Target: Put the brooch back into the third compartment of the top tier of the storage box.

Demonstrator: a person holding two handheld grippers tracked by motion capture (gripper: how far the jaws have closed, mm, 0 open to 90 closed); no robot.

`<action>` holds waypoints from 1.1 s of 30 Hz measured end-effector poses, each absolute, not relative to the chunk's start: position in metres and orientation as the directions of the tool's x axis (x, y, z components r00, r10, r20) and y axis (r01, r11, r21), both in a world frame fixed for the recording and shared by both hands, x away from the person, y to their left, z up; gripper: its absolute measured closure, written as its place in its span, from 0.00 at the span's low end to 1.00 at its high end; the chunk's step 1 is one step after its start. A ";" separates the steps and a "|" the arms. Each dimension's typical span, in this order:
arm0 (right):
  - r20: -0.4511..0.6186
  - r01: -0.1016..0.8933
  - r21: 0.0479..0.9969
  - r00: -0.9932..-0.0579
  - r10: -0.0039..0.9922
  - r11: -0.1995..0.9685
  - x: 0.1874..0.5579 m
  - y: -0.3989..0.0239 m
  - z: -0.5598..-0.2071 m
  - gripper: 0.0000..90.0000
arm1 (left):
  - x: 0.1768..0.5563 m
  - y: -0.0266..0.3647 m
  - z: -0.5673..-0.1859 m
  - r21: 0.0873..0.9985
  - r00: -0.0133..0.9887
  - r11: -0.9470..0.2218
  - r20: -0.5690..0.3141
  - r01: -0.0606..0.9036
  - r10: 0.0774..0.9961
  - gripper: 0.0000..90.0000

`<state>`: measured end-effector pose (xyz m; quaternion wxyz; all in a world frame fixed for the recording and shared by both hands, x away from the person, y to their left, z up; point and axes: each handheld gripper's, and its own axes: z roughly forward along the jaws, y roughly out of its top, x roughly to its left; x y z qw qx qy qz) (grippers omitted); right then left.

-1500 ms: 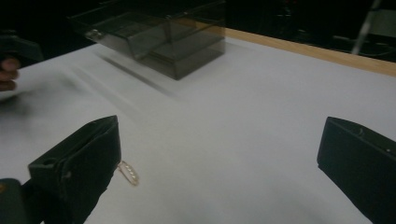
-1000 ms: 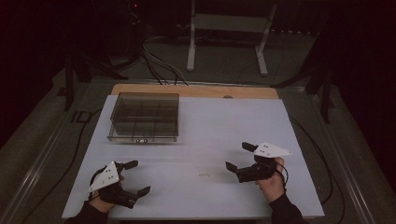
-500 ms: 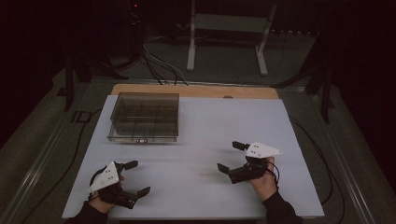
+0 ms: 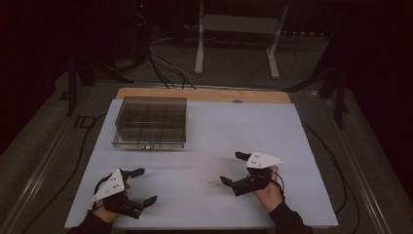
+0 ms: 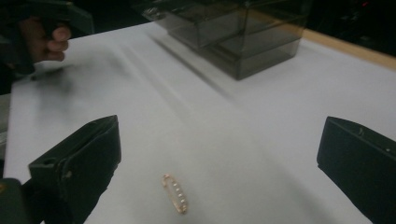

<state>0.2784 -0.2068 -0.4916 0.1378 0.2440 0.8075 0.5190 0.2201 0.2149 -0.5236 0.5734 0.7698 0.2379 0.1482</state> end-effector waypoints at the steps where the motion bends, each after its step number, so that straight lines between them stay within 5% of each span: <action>1: 0.039 0.256 0.905 -0.845 0.533 0.340 0.279 -0.206 -0.493 0.00 | 0.220 0.215 -0.524 0.953 0.844 -0.230 -0.045 0.197 0.535 0.01; 22: 0.110 0.393 0.814 -0.828 0.550 0.428 0.284 -0.181 -0.516 0.00 | 0.220 0.215 -0.523 0.956 0.841 -0.224 -0.042 0.191 0.539 0.01; 25: 0.133 0.425 0.801 -0.813 0.567 0.421 0.286 -0.180 -0.517 0.17 | 0.220 0.216 -0.523 0.956 0.842 -0.224 -0.041 0.190 0.538 0.01; 29: 0.164 0.455 0.784 -0.808 0.566 0.423 0.289 -0.177 -0.520 0.18 | 0.220 0.215 -0.523 0.955 0.842 -0.227 -0.042 0.192 0.538 0.01; 33: 0.159 0.454 0.766 -0.820 0.550 0.455 0.290 -0.174 -0.523 0.30 | 0.220 0.215 -0.523 0.955 0.841 -0.223 -0.045 0.195 0.540 0.01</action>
